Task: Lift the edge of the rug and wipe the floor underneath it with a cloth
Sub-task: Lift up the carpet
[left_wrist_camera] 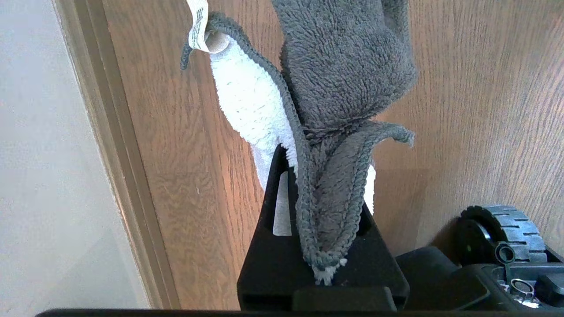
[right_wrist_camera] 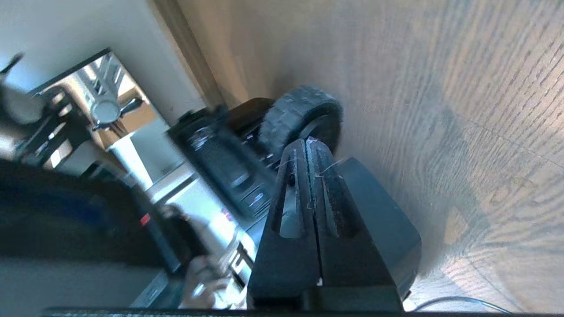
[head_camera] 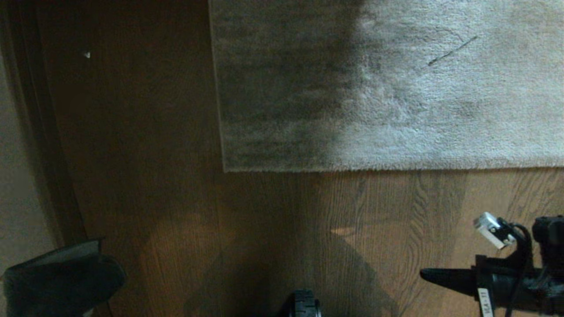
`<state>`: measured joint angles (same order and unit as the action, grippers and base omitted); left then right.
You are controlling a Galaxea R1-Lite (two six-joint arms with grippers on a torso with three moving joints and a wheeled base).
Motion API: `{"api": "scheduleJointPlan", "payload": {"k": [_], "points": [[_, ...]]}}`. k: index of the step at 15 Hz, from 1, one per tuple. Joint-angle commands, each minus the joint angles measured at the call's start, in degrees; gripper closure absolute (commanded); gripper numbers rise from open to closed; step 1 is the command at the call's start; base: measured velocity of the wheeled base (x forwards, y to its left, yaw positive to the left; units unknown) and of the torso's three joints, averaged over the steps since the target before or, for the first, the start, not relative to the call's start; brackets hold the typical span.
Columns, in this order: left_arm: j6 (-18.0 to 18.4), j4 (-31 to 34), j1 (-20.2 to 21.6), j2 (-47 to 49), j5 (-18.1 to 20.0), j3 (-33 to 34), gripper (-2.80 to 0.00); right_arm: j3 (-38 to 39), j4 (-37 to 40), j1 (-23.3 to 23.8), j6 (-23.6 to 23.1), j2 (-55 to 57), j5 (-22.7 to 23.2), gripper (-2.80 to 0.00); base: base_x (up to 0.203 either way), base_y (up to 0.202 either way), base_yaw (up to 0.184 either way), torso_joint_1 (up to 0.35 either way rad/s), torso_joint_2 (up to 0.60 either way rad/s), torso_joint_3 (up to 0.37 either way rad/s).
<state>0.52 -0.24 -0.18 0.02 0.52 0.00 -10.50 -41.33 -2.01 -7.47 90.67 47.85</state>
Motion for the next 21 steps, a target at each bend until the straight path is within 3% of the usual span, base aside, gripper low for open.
{"api": "scheduleJointPlan", "payload": {"k": [1,5,10,12,13,16,21], "points": [[0.0,0.0,0.0,0.0,0.0,0.0,0.0,-0.7,-13.0,-4.5,4.4,13.4,-4.6,0.0,0.0,0.0,0.0,0.0,0.0,0.0],[0.0,0.0,0.0,0.0,0.0,0.0,0.0,-8.2,-26.9,-19.1,33.0,16.6,-23.5,0.0,0.0,0.0,0.0,0.0,0.0,0.0],[0.0,0.0,0.0,0.0,0.0,0.0,0.0,-14.1,-28.7,-26.0,50.4,16.4,-42.1,0.0,0.0,0.0,0.0,0.0,0.0,0.0],[0.0,0.0,0.0,0.0,0.0,0.0,0.0,-13.8,-28.3,-28.7,54.3,14.3,-45.7,0.0,0.0,0.0,0.0,0.0,0.0,0.0],[0.0,0.0,0.0,0.0,0.0,0.0,0.0,-13.6,-28.7,-29.9,55.2,14.1,-47.8,-2.8,0.0,0.0,0.0,0.0,0.0,0.0],[0.0,0.0,0.0,0.0,0.0,0.0,0.0,-14.6,-29.2,-33.5,59.0,13.1,-52.6,-2.8,0.0,0.0,0.0,0.0,0.0,0.0],[0.0,0.0,0.0,0.0,0.0,0.0,0.0,-17.1,-31.2,-43.5,63.9,14.7,-62.4,-2.8,0.0,0.0,0.0,0.0,0.0,0.0]]}}
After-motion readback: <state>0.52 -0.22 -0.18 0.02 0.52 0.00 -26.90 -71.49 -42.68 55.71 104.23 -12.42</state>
